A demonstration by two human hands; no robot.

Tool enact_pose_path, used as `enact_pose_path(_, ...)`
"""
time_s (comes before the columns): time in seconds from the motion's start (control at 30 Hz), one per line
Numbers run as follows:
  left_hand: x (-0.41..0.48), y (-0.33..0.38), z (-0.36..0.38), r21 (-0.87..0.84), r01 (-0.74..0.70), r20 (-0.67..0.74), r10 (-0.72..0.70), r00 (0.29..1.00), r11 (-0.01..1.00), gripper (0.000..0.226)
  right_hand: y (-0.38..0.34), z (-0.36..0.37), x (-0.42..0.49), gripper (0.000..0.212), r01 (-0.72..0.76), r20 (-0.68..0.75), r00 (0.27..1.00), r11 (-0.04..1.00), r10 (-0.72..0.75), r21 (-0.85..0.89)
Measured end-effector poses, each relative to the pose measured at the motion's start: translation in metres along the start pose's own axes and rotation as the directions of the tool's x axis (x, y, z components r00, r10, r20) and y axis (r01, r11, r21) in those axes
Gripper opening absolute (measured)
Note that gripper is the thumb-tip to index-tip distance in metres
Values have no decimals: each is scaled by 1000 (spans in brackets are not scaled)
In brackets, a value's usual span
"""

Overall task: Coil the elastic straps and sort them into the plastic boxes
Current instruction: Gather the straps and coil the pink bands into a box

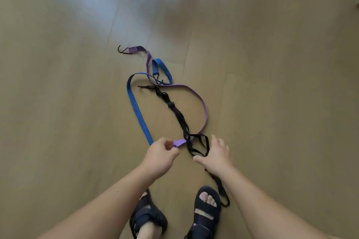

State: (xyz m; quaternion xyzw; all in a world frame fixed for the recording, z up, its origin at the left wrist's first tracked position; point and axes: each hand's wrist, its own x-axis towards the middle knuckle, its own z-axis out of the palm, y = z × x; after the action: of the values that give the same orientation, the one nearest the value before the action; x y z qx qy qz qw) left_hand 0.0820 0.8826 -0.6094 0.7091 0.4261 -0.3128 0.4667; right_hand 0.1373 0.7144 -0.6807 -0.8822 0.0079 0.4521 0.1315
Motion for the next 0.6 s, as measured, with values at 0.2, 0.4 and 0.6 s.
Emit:
enact_pose_path(0.2, 105, -57, 28, -1, 4, 12, -4, 1000, 1000, 39, 18, 93, 104, 129, -72, -44, 997, 989, 67, -127)
enact_pose_path(0.4, 127, -83, 27, -16, 34, 17, -33, 999, 999, 35, 13, 141, 117, 31, 8, -162, 986, 974, -45, -225)
enact_pose_path(0.6, 101, -56, 2, -206, 50, 54, -39, 998, 977, 32, -30, 84, 60, 13, 158, -158, 977, 982, -141, 106)
